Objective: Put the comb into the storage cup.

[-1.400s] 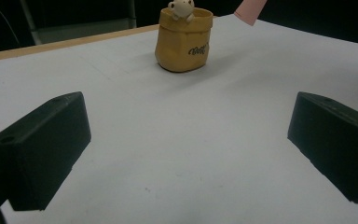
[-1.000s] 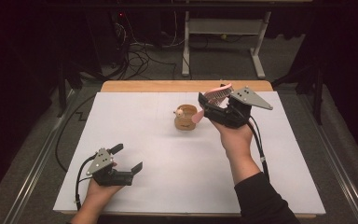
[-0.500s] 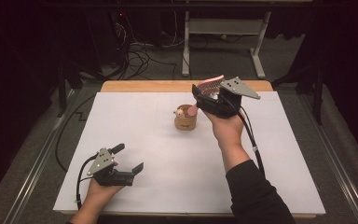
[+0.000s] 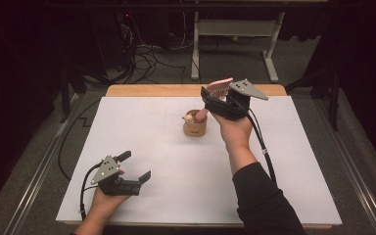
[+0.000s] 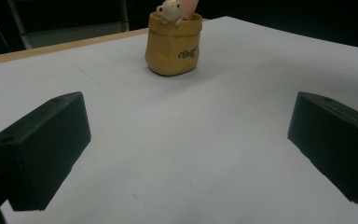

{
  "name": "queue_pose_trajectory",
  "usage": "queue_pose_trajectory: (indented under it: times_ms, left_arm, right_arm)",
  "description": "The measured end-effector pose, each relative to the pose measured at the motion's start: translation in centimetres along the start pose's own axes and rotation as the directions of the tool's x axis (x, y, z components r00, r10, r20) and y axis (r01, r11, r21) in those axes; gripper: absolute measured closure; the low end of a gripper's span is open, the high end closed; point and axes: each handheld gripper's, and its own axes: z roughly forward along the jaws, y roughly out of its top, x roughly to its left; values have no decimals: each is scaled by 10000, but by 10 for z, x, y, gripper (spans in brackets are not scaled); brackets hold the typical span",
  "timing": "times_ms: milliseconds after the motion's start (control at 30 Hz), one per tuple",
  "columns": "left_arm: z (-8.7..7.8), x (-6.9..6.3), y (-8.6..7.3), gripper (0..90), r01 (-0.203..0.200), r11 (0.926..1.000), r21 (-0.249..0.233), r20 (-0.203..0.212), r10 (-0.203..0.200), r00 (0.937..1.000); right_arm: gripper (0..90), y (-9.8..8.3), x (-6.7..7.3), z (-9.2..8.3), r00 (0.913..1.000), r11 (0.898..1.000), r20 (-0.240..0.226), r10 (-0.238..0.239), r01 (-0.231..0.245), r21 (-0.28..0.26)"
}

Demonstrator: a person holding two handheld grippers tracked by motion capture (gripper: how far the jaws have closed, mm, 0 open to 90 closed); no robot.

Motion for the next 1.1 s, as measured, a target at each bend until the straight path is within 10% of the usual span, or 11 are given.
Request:
queue_pose_trajectory:
  times_ms: [1100]
  left_arm:
    - [2,-3,-2,0,9,10000,-23,170,-9,9999]
  right_arm:
    - [201,-17,-1,32,9985,9972,-274,466,-449,603]
